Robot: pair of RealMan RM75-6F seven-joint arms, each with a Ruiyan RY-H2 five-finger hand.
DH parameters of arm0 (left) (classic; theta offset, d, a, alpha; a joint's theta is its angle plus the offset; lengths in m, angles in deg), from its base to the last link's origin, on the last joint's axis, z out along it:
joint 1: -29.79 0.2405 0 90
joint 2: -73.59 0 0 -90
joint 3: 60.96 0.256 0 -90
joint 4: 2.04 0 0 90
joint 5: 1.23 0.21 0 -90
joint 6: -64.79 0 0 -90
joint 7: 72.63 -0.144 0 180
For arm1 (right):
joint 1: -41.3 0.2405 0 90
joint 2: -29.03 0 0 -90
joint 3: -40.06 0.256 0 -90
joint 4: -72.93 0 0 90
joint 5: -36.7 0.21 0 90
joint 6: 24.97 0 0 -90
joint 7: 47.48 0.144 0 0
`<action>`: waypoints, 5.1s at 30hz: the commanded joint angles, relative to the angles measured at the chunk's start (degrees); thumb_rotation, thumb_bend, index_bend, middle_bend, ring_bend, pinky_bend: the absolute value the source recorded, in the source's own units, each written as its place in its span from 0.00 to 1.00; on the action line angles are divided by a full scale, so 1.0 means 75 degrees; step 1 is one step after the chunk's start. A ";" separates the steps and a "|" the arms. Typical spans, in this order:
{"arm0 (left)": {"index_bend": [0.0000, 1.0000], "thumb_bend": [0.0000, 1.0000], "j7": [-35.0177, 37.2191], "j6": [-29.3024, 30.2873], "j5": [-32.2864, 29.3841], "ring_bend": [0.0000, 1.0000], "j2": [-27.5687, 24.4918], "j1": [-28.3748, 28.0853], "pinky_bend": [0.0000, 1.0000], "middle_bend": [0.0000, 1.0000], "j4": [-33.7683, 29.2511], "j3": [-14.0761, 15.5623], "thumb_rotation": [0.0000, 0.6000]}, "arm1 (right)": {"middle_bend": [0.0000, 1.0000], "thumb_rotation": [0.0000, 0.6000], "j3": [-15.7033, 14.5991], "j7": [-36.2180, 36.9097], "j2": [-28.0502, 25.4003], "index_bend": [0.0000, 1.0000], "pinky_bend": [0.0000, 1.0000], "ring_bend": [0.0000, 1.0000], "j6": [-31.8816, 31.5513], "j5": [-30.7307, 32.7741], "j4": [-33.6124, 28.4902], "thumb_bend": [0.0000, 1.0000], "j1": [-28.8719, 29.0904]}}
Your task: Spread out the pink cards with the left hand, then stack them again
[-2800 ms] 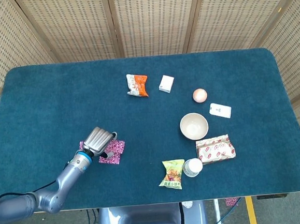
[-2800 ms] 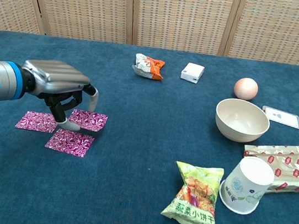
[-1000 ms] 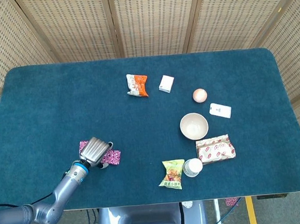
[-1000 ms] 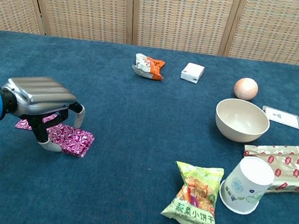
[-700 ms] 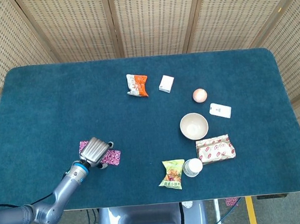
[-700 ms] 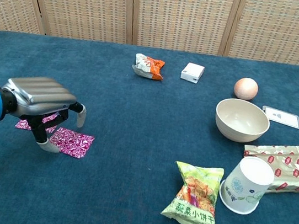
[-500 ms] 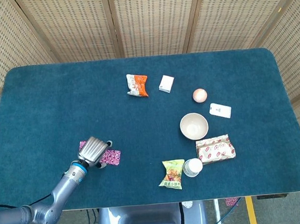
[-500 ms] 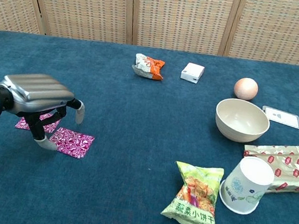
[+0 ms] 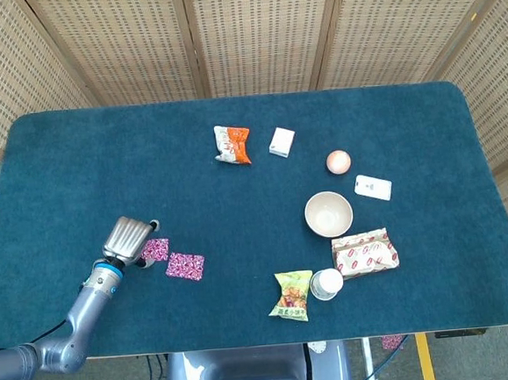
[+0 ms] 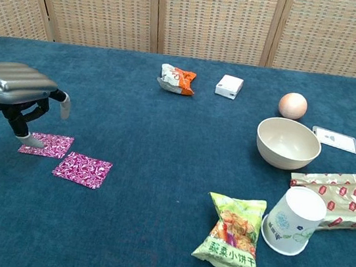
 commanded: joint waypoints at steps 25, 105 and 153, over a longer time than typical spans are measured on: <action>0.31 0.20 0.0110 -0.0496 -0.0277 0.76 0.0343 -0.0039 0.70 0.76 0.0504 0.0065 0.81 | 0.30 1.00 -0.0011 -0.0061 -0.0032 0.32 0.08 0.14 -0.0023 0.0031 -0.0072 0.16 -0.0016; 0.40 0.31 -0.0093 -0.0461 -0.0670 0.76 0.0487 -0.0117 0.70 0.76 0.0481 0.0112 0.86 | 0.30 1.00 0.0027 -0.0012 -0.0026 0.32 0.08 0.14 -0.0087 0.0088 -0.0026 0.16 -0.0082; 0.40 0.30 -0.0217 -0.0169 0.0633 0.76 0.0263 -0.0264 0.70 0.76 -0.0826 0.0223 0.86 | 0.30 1.00 0.0049 0.0079 -0.0018 0.32 0.08 0.14 -0.0179 0.0113 0.0029 0.15 -0.0151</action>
